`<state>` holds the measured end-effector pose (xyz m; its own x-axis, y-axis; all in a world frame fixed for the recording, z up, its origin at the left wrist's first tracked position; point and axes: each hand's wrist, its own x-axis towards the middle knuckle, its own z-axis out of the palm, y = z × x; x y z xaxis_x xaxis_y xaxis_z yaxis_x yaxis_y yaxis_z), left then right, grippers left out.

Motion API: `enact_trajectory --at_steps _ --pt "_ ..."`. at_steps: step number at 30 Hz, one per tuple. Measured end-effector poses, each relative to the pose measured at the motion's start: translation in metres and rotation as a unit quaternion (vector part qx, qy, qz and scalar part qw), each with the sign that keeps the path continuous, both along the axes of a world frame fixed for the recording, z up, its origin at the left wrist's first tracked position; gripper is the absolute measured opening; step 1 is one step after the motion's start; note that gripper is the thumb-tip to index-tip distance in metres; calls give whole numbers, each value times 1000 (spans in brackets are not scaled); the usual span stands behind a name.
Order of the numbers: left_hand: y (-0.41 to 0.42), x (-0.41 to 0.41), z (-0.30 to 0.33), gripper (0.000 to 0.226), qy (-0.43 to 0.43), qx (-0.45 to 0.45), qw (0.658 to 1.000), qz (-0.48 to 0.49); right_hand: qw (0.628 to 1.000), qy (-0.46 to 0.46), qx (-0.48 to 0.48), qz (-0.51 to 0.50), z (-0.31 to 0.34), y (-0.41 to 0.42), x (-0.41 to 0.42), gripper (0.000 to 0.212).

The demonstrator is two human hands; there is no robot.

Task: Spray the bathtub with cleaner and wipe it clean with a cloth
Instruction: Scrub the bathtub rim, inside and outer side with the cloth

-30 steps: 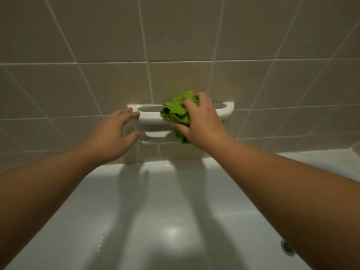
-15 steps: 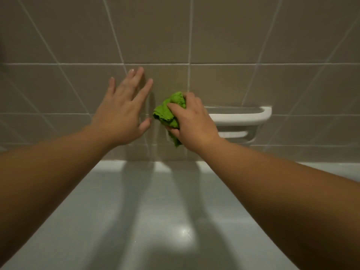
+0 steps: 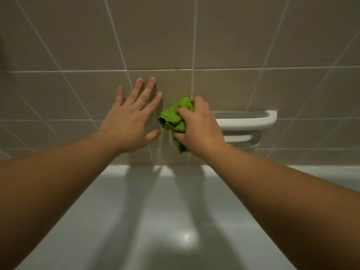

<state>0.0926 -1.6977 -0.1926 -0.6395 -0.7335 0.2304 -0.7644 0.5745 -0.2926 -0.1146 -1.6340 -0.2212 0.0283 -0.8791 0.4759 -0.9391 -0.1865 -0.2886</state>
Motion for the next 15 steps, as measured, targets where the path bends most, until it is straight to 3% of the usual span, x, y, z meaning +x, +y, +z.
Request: enact_trajectory --at_steps 6,15 --pt "3 -4 2 97 12 24 1000 12 996 -40 -21 -72 -8 28 -58 50" --pt "0 3 2 102 24 18 999 -17 998 27 -55 -30 -17 -7 18 47"
